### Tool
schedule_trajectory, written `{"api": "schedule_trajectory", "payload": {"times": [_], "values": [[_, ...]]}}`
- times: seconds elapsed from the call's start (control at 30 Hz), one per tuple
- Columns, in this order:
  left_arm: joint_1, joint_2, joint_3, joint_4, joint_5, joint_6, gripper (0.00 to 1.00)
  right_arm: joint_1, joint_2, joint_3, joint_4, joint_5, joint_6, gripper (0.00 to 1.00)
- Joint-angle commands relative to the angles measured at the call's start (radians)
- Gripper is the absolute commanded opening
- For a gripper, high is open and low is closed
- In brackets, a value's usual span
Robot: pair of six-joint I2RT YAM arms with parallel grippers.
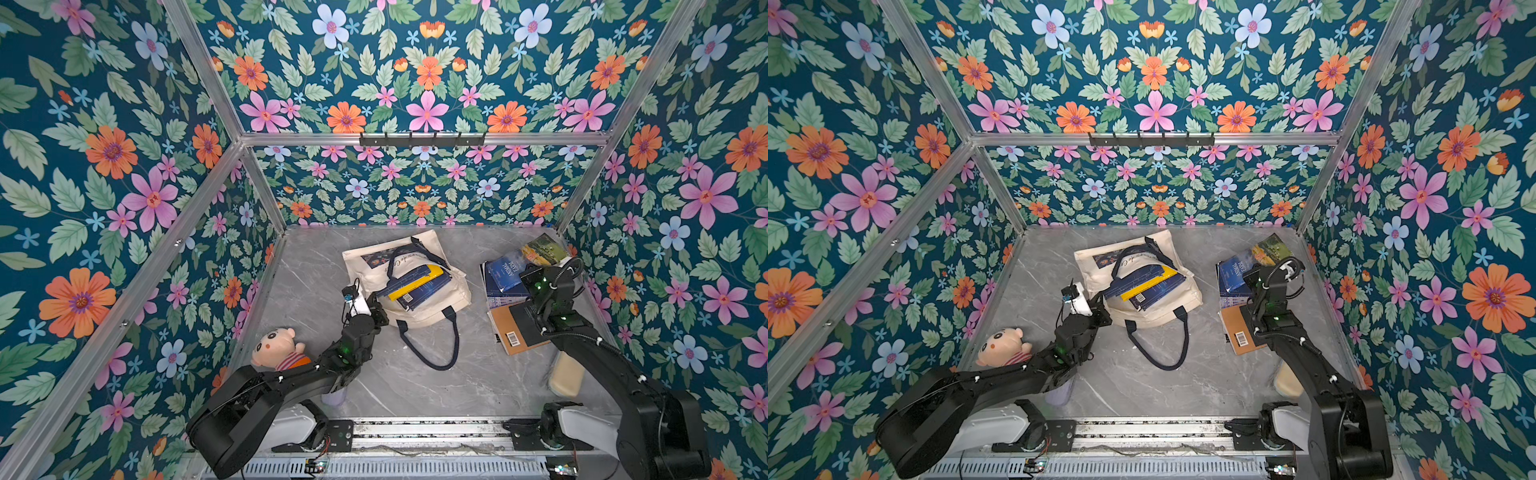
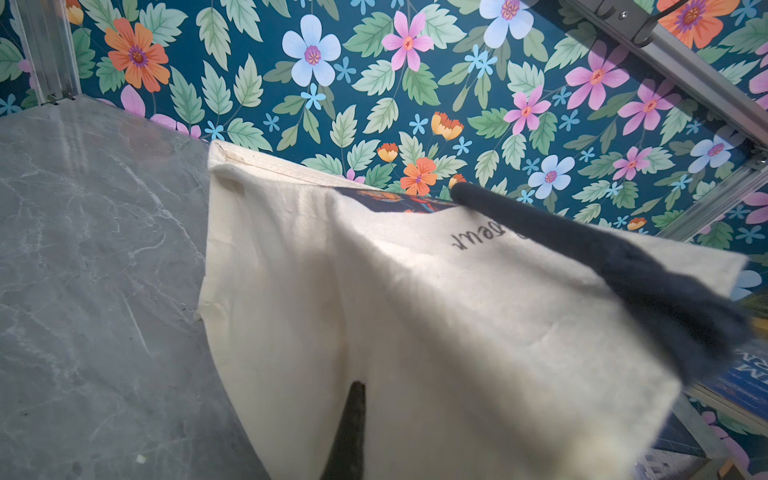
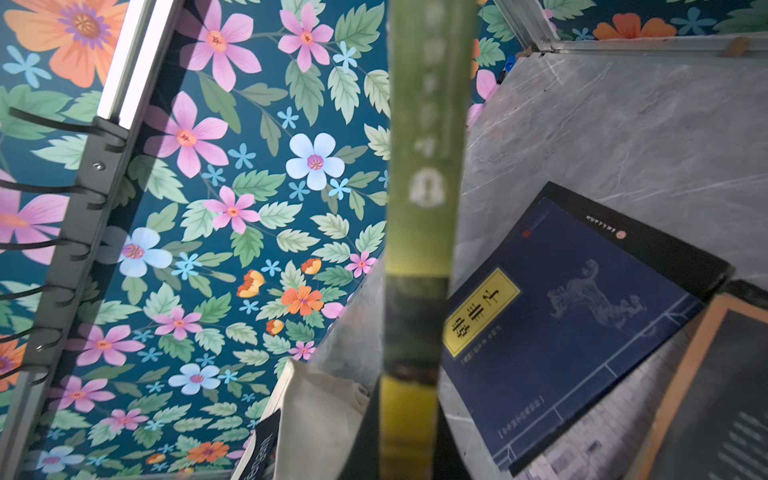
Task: Take out the books from the canvas bag
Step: Place the book on the book.
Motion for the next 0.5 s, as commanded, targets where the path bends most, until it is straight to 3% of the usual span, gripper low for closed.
{"api": "schedule_trajectory", "payload": {"times": [0.0, 0.1, 0.47], "values": [[0.002, 0.004, 0.006, -0.006, 0.005, -0.004, 0.0, 0.0, 0.045, 0.017, 0.133, 0.082, 0.058, 0.0], [0.001, 0.006, 0.008, -0.005, 0.007, -0.004, 0.0, 0.0, 0.104, 0.017, 0.136, 0.138, 0.101, 0.0], [0.001, 0.011, 0.012, -0.005, 0.016, -0.001, 0.0, 0.012, 0.282, 0.025, 0.124, 0.162, 0.25, 0.0]]}}
